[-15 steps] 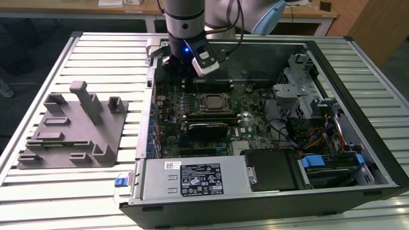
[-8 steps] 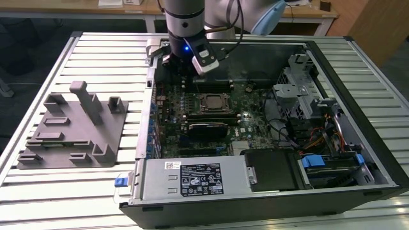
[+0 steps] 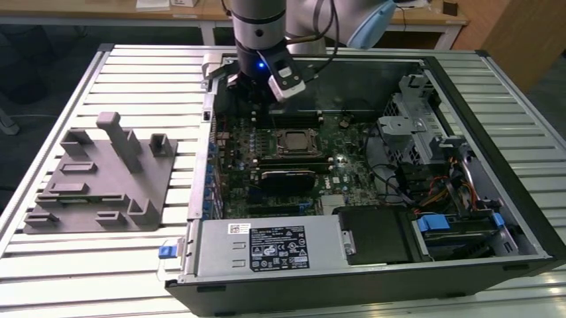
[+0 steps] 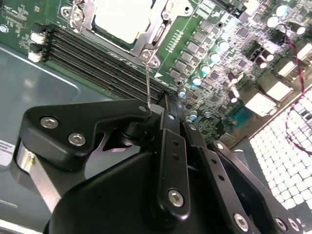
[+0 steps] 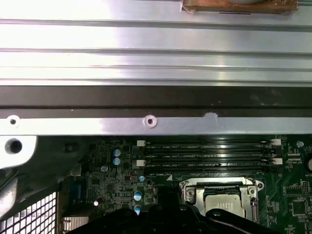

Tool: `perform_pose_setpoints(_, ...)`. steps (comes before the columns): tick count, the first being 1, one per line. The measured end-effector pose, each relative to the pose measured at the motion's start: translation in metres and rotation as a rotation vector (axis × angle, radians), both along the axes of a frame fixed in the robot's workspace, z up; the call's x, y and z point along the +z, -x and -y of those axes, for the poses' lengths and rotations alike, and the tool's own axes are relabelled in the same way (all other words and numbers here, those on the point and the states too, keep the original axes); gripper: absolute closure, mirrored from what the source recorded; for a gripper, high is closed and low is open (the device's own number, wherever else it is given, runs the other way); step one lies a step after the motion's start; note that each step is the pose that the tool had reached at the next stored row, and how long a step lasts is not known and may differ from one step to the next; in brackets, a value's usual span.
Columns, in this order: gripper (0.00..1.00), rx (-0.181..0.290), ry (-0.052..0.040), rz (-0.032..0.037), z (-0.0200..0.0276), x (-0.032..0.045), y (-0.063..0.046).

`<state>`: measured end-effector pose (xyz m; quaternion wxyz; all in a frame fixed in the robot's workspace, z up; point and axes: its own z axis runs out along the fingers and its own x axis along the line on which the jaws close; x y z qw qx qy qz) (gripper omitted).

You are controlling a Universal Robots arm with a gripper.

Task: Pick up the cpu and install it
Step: 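Install the first cpu locking lever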

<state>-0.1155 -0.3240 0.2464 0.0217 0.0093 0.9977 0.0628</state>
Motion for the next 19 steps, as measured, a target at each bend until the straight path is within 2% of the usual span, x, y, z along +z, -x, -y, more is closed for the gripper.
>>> perform_pose_setpoints(4,0.89,0.000,-0.0001,0.0000,-0.0010,-0.0001,-0.007)
perform_pose_setpoints(13,0.89,-0.001,0.0007,0.0000,-0.0011,-0.0007,-0.037)
perform_pose_setpoints(19,0.89,-0.001,0.0011,0.0000,-0.0011,-0.0006,-0.038)
